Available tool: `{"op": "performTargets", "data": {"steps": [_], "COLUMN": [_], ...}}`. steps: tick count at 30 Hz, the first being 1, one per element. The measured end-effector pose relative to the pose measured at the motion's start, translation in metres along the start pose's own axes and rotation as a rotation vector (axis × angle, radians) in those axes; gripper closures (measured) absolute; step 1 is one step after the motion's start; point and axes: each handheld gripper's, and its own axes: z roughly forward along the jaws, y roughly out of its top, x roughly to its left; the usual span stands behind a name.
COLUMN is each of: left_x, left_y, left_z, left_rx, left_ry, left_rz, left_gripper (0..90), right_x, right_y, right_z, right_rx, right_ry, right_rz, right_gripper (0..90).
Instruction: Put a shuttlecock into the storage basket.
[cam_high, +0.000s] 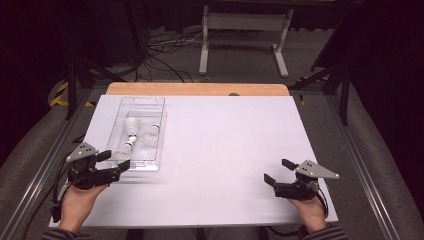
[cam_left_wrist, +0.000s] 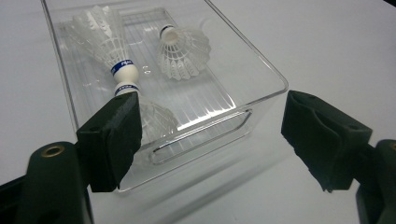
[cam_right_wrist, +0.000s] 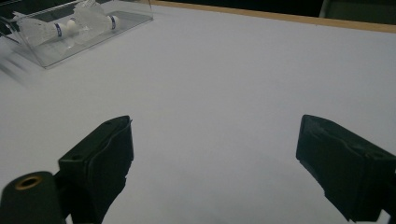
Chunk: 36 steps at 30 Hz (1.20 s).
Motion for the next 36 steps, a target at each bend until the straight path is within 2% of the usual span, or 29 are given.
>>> {"op": "performTargets", "data": {"steps": [22,36], "left_x": [-0.005,-0.006], "left_y": [-0.013,-0.018], "left_z": [-0.001,-0.001], "left_rx": [-0.028,-0.044], "left_ry": [-0.011,-0.024], "left_rz": [0.007,-0.005], "left_gripper": [21.2,21.2], "right_x": [0.000,0.000], "right_y": [0.000,0.000], "right_z": [0.000,0.000], "right_rx": [-0.001,0.000], "right_ry": [-0.001,0.000], "right_rz": [0.001,0.000], "right_gripper": [11.9,11.8]}}
